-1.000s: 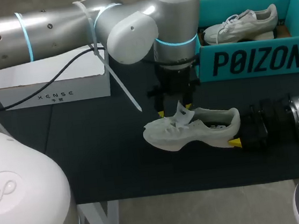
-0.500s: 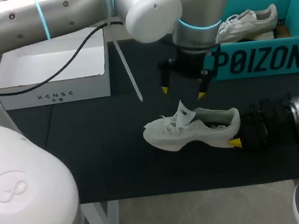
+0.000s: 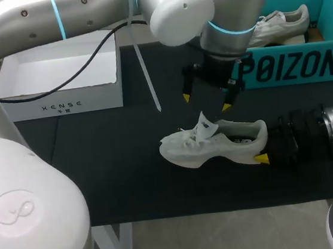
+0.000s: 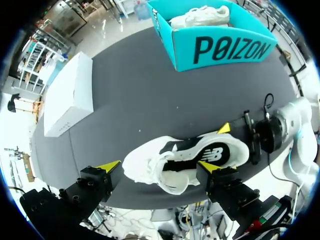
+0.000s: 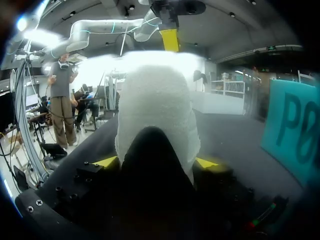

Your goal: Take the shoe out of the shoebox, open the shoe tongue, remove and reinsert the insole, then place the shoe into the shoebox

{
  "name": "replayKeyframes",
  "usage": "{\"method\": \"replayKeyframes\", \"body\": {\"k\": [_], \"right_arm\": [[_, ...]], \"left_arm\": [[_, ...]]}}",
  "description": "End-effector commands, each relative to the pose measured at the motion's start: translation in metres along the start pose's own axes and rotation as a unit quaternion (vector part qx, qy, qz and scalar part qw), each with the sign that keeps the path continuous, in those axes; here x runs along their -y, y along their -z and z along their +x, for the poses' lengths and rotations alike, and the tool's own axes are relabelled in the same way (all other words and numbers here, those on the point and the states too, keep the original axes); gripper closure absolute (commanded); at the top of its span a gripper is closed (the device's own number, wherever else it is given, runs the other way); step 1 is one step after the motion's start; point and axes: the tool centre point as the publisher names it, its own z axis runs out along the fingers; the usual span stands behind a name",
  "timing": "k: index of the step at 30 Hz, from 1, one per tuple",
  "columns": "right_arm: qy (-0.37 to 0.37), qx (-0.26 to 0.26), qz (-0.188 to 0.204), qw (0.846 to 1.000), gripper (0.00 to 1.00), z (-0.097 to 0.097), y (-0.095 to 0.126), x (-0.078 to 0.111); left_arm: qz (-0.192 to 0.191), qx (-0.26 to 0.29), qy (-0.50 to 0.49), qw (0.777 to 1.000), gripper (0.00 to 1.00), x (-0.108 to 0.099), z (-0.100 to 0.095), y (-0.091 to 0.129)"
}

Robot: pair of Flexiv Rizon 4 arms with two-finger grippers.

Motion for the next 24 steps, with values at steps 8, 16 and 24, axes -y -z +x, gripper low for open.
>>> {"method": "replayKeyframes", "body": {"k": [8,16,24], "right_arm": [[0.000,0.000,0.001,1.000,1.00,0.000,-0.005,0.005],[0.000,0.000,0.001,1.000,1.00,0.000,-0.005,0.005],[0.000,0.000,0.001,1.000,1.00,0.000,-0.005,0.005]], "left_arm": [[0.216,-0.054,-0.546,0.808,0.00,-0.048,0.018,0.011],[0.216,-0.054,-0.546,0.808,0.00,-0.048,0.018,0.011],[0.216,-0.054,-0.546,0.808,0.00,-0.048,0.018,0.011]]}}
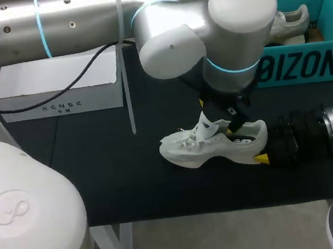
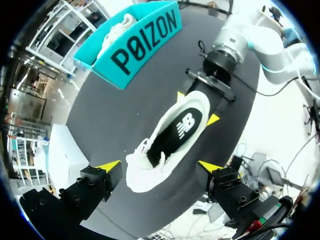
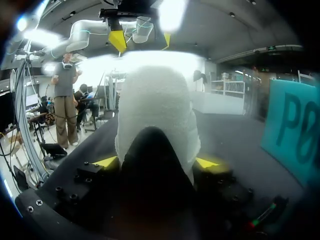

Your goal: Take the shoe out of the shoebox, open the shoe tongue, remove and reinsert the insole, then place the shoe into the shoebox

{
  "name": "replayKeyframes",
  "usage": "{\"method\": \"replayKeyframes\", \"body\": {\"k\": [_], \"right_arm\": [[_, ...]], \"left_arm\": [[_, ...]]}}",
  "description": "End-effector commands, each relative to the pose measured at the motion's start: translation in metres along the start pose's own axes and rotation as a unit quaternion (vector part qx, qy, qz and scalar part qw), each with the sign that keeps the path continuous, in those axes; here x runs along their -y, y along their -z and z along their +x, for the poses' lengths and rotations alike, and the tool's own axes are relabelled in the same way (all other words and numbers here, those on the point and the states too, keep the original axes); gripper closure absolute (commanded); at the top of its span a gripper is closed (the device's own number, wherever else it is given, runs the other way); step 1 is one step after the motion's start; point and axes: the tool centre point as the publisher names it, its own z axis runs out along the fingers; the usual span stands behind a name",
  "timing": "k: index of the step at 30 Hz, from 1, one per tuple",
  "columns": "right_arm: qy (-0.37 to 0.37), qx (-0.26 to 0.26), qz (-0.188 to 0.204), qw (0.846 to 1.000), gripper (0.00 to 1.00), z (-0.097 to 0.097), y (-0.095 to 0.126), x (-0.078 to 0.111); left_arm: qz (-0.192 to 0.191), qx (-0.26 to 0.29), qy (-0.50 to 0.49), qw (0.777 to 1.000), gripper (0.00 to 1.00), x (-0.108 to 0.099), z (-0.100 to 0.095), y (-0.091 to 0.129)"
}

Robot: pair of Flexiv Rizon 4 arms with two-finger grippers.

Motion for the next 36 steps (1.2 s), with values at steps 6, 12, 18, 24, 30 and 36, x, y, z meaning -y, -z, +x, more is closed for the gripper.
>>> {"method": "replayKeyframes", "body": {"k": [6,12,18,24,30,36], "right_arm": [[0.000,0.000,0.001,1.000,1.00,0.000,-0.005,0.005],[0.000,0.000,0.001,1.000,1.00,0.000,-0.005,0.005],[0.000,0.000,0.001,1.000,1.00,0.000,-0.005,0.005],[0.000,0.000,0.001,1.000,1.00,0.000,-0.005,0.005],[0.000,0.000,0.001,1.000,1.00,0.000,-0.005,0.005],[0.000,0.000,0.001,1.000,1.00,0.000,-0.005,0.005]], "left_arm": [[0.132,-0.022,-0.231,0.964,0.00,-0.008,-0.005,0.000],[0.101,-0.027,-0.296,0.950,0.00,0.014,0.004,-0.006],[0.046,-0.030,-0.343,0.938,0.00,0.036,0.013,-0.016],[-0.014,-0.029,-0.343,0.939,1.00,0.043,0.014,-0.029],[-0.022,-0.045,-0.342,0.938,1.00,0.045,0.014,-0.038],[-0.023,-0.059,-0.341,0.938,1.00,0.044,0.021,-0.052]]}}
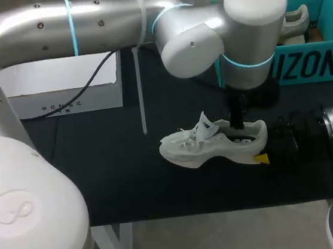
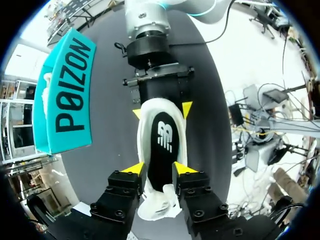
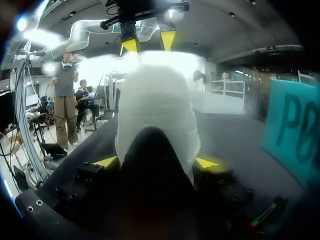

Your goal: Take the shoe out of the shoebox, open the shoe tongue, remove and reinsert the insole, then place the shoe into the shoebox

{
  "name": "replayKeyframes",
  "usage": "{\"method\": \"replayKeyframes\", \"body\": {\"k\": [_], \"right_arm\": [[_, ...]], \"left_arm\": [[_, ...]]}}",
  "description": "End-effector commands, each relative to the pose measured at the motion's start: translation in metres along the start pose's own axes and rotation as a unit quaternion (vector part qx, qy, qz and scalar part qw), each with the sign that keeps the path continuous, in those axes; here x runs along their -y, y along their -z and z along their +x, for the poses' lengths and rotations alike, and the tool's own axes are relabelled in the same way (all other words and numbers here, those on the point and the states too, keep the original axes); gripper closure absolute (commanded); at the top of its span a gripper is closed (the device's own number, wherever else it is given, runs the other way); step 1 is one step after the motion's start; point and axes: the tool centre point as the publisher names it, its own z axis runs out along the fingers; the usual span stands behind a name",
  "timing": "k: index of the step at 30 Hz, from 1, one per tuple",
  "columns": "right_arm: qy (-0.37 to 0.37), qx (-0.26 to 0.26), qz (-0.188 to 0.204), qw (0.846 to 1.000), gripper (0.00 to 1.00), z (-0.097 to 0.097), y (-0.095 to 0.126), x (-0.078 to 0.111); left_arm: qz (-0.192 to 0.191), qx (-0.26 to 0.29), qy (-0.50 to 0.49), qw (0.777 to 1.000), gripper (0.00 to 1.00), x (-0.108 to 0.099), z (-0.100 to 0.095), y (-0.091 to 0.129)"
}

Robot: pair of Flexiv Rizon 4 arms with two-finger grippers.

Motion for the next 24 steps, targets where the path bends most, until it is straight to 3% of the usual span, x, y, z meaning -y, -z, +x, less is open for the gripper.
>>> {"method": "replayKeyframes", "body": {"k": [1,24], "right_arm": [[0.000,0.000,0.001,1.000,1.00,0.000,-0.005,0.005],[0.000,0.000,0.001,1.000,1.00,0.000,-0.005,0.005]], "left_arm": [[-0.011,-0.009,0.000,1.000,1.00,0.006,0.001,-0.014],[-0.010,-0.037,0.007,0.999,1.00,0.003,0.018,-0.058]]}}
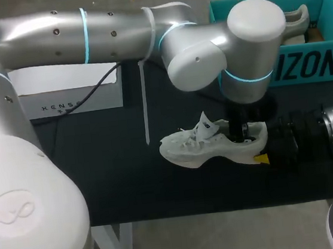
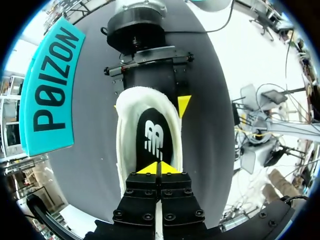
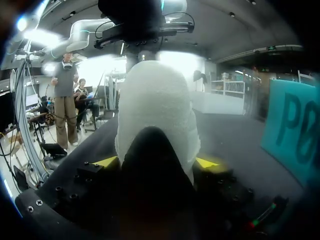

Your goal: Take the shoe out of the shoebox, open the shoe tongue, remove and reinsert the insole, then place the shoe into the shoebox

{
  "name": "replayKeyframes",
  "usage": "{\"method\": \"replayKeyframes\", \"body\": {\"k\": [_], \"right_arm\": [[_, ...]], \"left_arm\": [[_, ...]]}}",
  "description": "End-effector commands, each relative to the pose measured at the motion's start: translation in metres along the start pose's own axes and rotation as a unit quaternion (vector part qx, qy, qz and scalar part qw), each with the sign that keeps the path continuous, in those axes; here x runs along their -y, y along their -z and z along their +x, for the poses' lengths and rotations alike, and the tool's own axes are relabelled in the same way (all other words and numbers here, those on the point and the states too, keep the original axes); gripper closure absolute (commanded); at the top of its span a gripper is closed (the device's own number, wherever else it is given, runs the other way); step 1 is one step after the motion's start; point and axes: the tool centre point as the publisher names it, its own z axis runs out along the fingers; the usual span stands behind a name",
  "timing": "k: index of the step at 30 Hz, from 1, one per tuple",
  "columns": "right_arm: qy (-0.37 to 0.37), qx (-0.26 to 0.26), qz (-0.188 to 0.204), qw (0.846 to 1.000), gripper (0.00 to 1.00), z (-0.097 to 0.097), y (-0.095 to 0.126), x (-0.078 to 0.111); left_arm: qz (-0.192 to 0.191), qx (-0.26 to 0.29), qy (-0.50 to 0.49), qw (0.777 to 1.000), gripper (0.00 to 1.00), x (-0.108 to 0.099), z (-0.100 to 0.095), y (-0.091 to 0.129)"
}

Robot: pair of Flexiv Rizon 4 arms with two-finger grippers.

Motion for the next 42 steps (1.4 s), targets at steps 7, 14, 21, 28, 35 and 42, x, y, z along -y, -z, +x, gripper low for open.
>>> {"method": "replayKeyframes", "body": {"k": [7,14,21,28,35,42], "right_arm": [[0.000,0.000,0.001,1.000,1.00,0.000,-0.005,0.005],[0.000,0.000,0.001,1.000,1.00,0.000,-0.005,0.005],[0.000,0.000,0.001,1.000,1.00,0.000,-0.005,0.005],[0.000,0.000,0.001,1.000,1.00,0.000,-0.005,0.005],[0.000,0.000,0.001,1.000,1.00,0.000,-0.005,0.005],[0.000,0.000,0.001,1.000,1.00,0.000,-0.005,0.005]], "left_arm": [[-0.006,-0.016,-0.003,1.000,1.00,0.005,0.011,-0.019],[-0.005,-0.021,-0.001,1.000,1.00,0.005,0.017,-0.023],[-0.005,-0.023,0.004,1.000,1.00,0.005,0.018,-0.023],[-0.008,-0.021,0.001,1.000,0.69,0.006,0.018,-0.023],[-0.011,-0.021,-0.001,1.000,0.62,0.007,0.017,-0.025],[-0.018,-0.019,-0.005,1.000,0.64,0.006,0.015,-0.037]]}}
